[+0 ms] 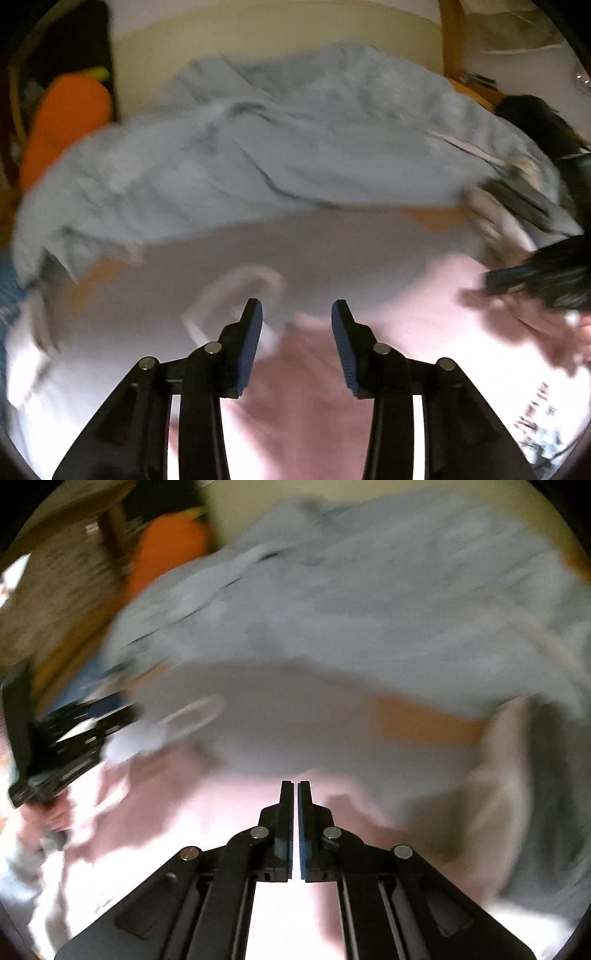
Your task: Fold small clothes
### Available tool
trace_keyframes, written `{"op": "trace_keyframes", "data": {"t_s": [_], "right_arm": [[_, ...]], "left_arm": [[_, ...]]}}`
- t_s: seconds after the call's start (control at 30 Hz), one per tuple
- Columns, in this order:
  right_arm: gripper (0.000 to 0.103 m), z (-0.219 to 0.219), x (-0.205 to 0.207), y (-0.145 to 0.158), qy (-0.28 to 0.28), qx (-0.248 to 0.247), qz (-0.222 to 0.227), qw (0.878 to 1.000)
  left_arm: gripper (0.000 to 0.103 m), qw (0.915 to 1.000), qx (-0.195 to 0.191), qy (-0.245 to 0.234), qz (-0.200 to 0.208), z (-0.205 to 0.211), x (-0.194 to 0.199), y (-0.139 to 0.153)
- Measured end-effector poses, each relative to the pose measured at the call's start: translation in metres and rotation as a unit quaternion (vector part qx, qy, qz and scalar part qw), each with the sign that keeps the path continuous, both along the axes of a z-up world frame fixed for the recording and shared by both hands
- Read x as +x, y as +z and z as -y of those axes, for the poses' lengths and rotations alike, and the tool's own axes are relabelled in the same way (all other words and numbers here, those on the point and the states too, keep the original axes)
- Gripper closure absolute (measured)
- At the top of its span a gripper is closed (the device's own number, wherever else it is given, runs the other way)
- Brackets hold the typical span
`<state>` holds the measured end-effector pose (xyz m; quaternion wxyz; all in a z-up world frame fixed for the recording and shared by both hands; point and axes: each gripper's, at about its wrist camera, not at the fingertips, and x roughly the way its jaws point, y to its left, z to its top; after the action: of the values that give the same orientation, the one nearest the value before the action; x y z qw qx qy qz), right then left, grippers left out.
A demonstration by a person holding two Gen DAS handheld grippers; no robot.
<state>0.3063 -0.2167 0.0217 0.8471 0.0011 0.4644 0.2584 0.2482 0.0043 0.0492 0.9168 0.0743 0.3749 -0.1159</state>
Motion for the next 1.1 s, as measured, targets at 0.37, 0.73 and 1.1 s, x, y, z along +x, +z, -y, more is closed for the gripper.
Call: {"op": "trace_keyframes", "data": {"t_s": [0.37,0.73,1.1], "right_arm": [[0.102,0.032,-0.008,-0.015,-0.131,-0.08,0.023,0.988],[0.101,0.033,-0.165,0.063,-0.12,-0.082,0.147,0.978],[0.069,0.073,-0.255,0.075,-0.136,0.01,0.158,0.978]], "left_arm": [[0.065,0.9947,0.056,0.078,-0.038,0.031,-0.024,-0.046],[0.065,0.9948,-0.005,0.088,0.051,0.027,-0.127,0.017],[0.065,0.9926,-0.029,0.089,0.078,0.035,-0.205,0.032]]}}
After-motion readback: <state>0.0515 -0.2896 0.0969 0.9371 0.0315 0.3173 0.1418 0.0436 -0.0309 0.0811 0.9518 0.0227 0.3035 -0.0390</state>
